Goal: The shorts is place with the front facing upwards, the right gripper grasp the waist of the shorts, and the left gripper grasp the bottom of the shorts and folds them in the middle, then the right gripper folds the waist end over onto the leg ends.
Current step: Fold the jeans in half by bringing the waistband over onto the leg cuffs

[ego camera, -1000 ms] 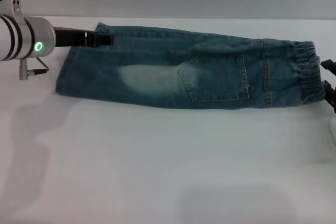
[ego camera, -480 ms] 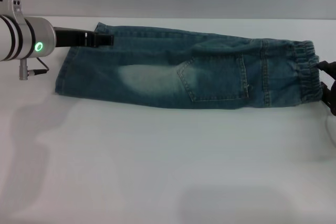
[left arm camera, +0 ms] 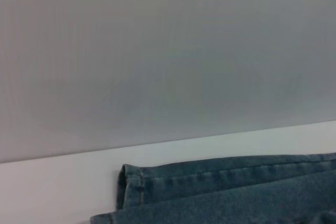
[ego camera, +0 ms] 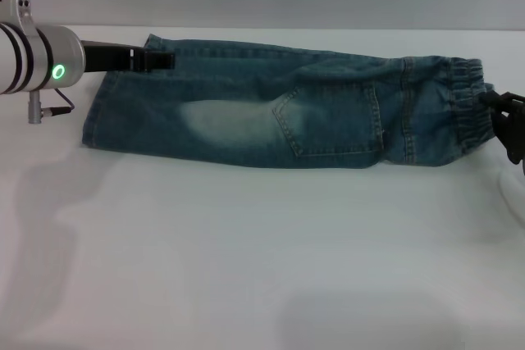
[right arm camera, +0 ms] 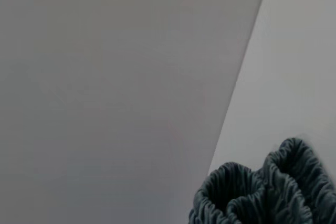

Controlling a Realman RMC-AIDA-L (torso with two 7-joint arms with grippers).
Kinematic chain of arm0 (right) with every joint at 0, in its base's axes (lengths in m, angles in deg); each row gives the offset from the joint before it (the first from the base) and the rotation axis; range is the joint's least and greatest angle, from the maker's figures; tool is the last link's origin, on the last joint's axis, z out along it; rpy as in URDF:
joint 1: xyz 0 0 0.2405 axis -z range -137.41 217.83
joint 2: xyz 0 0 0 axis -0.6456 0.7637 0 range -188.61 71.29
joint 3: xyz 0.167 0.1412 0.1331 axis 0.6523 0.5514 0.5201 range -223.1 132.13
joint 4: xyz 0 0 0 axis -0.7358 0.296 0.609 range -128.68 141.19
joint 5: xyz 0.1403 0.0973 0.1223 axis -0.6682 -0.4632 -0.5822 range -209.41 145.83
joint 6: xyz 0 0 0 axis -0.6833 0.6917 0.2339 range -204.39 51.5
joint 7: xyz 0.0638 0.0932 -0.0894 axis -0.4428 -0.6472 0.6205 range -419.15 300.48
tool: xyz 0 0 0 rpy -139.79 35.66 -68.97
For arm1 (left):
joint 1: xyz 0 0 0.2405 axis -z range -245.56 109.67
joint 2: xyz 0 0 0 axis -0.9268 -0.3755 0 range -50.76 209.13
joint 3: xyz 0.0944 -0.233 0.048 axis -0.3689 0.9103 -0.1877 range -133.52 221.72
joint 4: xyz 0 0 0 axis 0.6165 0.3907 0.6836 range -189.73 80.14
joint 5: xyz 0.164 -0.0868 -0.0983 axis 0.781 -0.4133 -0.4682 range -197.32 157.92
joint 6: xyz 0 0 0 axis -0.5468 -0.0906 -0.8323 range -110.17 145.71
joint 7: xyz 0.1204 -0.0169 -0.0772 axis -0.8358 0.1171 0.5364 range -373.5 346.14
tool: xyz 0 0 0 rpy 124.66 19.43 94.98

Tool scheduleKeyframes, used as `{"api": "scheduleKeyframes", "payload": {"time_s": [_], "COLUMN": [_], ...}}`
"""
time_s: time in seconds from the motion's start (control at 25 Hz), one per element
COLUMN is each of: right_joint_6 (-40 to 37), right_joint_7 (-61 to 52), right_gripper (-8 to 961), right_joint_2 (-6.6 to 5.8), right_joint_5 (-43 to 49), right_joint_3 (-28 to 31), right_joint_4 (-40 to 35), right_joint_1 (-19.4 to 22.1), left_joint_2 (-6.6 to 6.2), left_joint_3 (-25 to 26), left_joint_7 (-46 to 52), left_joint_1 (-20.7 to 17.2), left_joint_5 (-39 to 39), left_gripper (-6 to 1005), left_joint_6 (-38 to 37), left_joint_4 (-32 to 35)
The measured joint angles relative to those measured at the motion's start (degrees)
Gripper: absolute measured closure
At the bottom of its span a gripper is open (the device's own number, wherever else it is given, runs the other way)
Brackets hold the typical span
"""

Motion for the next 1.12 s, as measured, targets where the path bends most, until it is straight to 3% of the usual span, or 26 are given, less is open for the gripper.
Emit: {"api": "scheduleKeyframes", "payload": {"time_s": [0.16, 0.36, 0.96, 1.12], "right_joint_6": [0.0, 0.0, -4.0, -5.8], "right_joint_7": [1.0, 1.7, 2.6, 3.5], "right_gripper": [841, 954, 867, 704], "right_joint_2": [0.0, 0.21, 0.97, 0.98], "right_joint_5": [0.0, -0.1, -2.2, -2.1], "right_joint_3": [0.0, 0.3, 2.6, 2.6], "right_joint_4": [0.2, 0.5, 0.4, 0.5], "right_joint_1": [0.0, 0.8, 3.3, 3.3], "left_joint_2": [0.0, 0.0, 0.14, 0.09], "left_joint_3": [0.0, -0.3, -0.9, -1.0], "left_joint_7": [0.0, 0.0, 0.0, 0.0], "left_joint_1": [-0.2, -0.2, 0.5, 0.8], "left_joint_5": [0.0, 0.0, 0.0, 0.0], "left_gripper": [143, 144, 144, 144], "left_joint_6": [-0.3, -0.9, -0.7, -0.5], "left_joint_4": [0.1, 0.1, 1.0, 1.0]}}
